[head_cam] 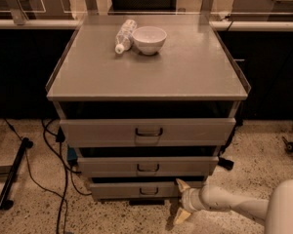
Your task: Open bottom drawer
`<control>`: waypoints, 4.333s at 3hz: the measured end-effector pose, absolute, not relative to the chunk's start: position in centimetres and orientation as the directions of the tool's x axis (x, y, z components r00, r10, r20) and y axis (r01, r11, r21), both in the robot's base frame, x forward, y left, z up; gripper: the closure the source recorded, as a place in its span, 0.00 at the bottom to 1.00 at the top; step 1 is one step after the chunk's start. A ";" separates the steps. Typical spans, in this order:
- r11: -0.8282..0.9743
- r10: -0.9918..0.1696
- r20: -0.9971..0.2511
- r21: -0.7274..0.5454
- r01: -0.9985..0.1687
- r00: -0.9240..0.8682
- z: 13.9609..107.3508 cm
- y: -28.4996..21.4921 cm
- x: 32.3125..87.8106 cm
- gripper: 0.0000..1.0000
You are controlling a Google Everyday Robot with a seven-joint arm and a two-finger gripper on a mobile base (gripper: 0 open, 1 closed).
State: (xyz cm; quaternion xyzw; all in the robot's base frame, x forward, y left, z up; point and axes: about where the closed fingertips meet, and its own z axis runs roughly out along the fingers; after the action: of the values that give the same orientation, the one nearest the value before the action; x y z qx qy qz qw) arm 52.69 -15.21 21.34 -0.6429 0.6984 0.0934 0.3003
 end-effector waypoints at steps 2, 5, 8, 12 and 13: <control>0.131 -0.862 -0.507 -0.261 -0.956 0.020 20.7 -15.3 53.8 0.00; 0.123 -0.892 -0.450 -0.327 -0.937 0.040 19.6 -17.9 56.8 0.00; 0.176 -0.883 -0.463 -0.169 -0.970 -0.080 16.8 -19.7 59.1 0.00; 0.180 -0.887 -0.437 -0.028 -0.983 -0.150 15.7 -19.2 58.0 0.00; 0.178 -0.896 -0.409 0.018 -0.984 -0.170 15.9 -19.3 56.7 0.00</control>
Offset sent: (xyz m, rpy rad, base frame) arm 0.0099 -0.0013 -0.0051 -0.0339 -0.0001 0.0134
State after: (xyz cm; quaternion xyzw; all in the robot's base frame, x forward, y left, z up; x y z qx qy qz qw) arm 56.72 -19.25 15.89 -0.6253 0.7517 0.1409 0.1550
